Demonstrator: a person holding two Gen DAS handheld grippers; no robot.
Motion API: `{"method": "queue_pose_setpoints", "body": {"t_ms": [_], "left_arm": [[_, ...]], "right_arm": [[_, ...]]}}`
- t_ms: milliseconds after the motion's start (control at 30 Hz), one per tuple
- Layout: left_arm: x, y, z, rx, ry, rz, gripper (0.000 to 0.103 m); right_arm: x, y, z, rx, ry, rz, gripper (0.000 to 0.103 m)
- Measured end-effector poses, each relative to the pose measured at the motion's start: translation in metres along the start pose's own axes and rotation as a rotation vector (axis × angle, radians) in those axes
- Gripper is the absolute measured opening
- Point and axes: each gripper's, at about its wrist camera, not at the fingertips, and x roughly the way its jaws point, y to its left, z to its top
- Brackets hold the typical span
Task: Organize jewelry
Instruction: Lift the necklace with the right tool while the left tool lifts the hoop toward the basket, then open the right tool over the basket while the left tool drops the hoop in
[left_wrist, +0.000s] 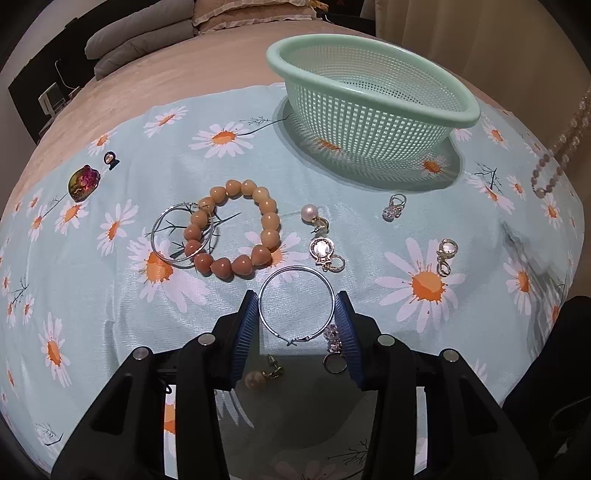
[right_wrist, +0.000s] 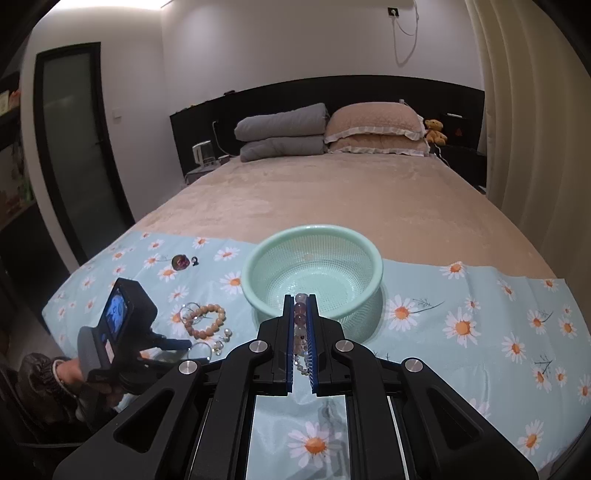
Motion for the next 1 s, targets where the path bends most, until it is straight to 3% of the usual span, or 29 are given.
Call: {"method": "queue_pose_setpoints", "body": {"t_ms": [267,633,833,1000], "left_arm": [[-0.042,-0.005,0.021,0.045,-0.069,-0.041,0.044],[-0.069,-0.022,0.103,0.113,-0.204,-0.042,0.044],[-0.045,-0.028,0.135,0.118,-0.196,-0.065,0.044],[-0.029,-0.037,0.137,0.143,-0.184,-0.082,0.045]], "right_arm": [[0.011,-0.004,0.026,-0.031,-0.043,-0.002,0.006],[0.032,-0.009,0.069,-0.059,-0.119,0.013,0.006],[0.069,-0.013,0.063,-0.048,-0.057,0.035,0.006],[0.097,-0.018,0.046,-0.026,0.011,0.027,0.007]]}}
